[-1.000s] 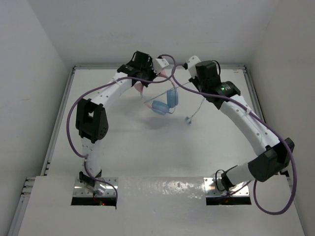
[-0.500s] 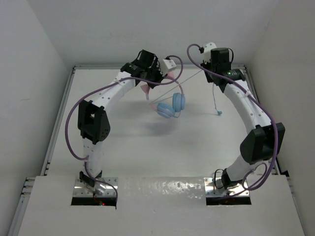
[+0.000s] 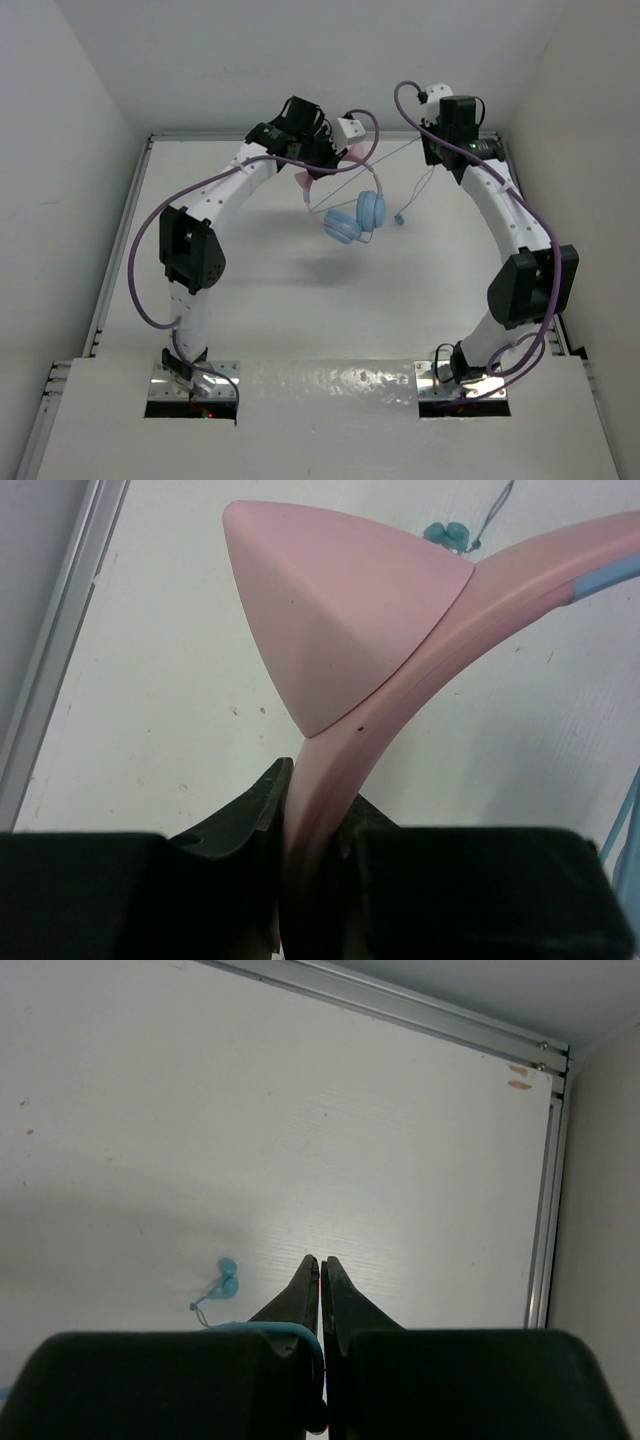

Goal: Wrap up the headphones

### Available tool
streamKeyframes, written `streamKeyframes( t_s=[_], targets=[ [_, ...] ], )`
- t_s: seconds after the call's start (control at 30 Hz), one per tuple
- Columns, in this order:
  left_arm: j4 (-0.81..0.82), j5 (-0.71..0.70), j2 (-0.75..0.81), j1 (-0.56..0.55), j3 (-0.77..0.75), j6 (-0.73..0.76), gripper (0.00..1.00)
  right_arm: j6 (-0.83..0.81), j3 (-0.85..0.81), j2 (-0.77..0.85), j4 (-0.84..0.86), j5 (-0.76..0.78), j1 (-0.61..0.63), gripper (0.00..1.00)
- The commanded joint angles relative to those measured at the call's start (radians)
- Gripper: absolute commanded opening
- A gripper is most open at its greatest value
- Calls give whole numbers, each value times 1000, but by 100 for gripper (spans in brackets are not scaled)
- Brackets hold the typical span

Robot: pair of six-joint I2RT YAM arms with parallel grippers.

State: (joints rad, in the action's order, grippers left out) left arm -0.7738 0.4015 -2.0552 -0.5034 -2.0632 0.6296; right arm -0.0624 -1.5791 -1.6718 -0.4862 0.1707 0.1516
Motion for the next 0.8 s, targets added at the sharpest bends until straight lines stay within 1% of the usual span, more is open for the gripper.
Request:
streamKeyframes(
  t_s=[0.0, 0.37, 0.43, 0.57, 0.77],
  targets=[
    [-82, 48, 55, 12, -38, 19, 0, 53, 25, 29, 136, 52, -64, 0],
    [-62, 14, 50, 20, -48, 1, 0, 56, 157, 101, 230, 53, -80, 0],
    [-56, 2, 49, 20, -46, 2, 0, 90, 175, 110, 241, 55, -93, 0],
    [-41, -12, 46, 23, -41, -8, 0, 98, 235, 179, 307, 44, -99, 0],
    [-56, 17, 43, 25, -60, -2, 0, 82, 202, 147, 276, 30, -110, 0]
  ],
)
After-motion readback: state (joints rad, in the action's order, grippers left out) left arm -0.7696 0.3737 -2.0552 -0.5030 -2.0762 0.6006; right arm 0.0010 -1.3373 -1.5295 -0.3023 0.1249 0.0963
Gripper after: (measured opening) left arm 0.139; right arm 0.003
